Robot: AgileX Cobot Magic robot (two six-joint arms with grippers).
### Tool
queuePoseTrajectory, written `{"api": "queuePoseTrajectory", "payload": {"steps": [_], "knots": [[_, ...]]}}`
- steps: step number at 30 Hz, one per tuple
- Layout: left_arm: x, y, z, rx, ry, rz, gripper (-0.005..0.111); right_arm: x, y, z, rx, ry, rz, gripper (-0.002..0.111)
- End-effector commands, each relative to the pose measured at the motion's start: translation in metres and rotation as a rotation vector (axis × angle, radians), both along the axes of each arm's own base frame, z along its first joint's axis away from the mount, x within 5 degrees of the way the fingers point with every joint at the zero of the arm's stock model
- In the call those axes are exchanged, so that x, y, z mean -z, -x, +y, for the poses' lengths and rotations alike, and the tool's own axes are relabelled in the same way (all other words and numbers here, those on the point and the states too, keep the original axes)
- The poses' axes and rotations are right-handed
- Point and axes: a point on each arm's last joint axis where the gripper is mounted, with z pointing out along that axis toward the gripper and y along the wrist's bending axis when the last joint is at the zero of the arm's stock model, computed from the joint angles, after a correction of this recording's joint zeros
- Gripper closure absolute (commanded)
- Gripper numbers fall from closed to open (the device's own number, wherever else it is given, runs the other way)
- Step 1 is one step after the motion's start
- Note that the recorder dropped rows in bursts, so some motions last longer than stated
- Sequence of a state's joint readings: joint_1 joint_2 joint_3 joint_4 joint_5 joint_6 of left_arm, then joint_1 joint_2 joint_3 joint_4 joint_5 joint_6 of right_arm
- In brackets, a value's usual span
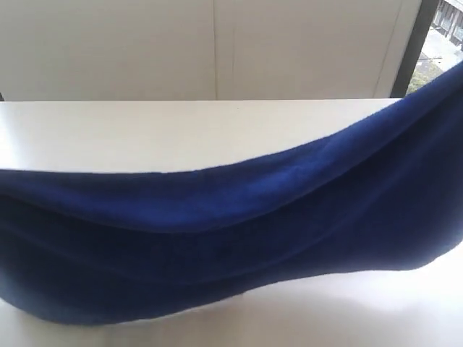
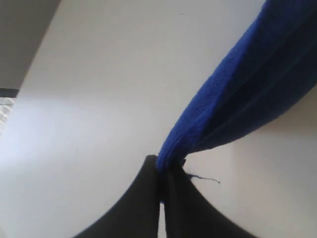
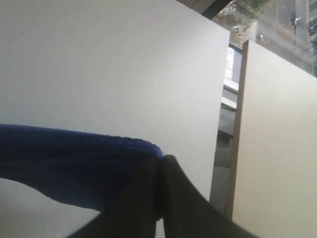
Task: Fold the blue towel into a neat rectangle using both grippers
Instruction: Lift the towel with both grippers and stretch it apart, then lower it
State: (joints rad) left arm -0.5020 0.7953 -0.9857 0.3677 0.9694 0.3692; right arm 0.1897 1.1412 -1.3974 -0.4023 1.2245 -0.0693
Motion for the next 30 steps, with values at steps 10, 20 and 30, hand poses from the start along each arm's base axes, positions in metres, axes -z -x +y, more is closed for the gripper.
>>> {"api": "queuePoseTrajectory", "payload": {"steps": [10, 20, 30], "knots": [[0.01, -0.033, -0.02, 0.058, -0.019, 0.007, 0.107, 0.075, -0.026, -0.002, 0.093, 0.064, 0.18, 0.108], [0.052, -0.105, -0.053, 0.071, -0.129, -0.001, 0.107, 0.117, -0.085, 0.003, 0.099, 0.147, 0.145, 0.108], [0.104, -0.165, -0.062, -0.031, -0.225, -0.057, 0.107, 0.166, -0.133, 0.003, 0.135, 0.25, 0.118, 0.108]]}}
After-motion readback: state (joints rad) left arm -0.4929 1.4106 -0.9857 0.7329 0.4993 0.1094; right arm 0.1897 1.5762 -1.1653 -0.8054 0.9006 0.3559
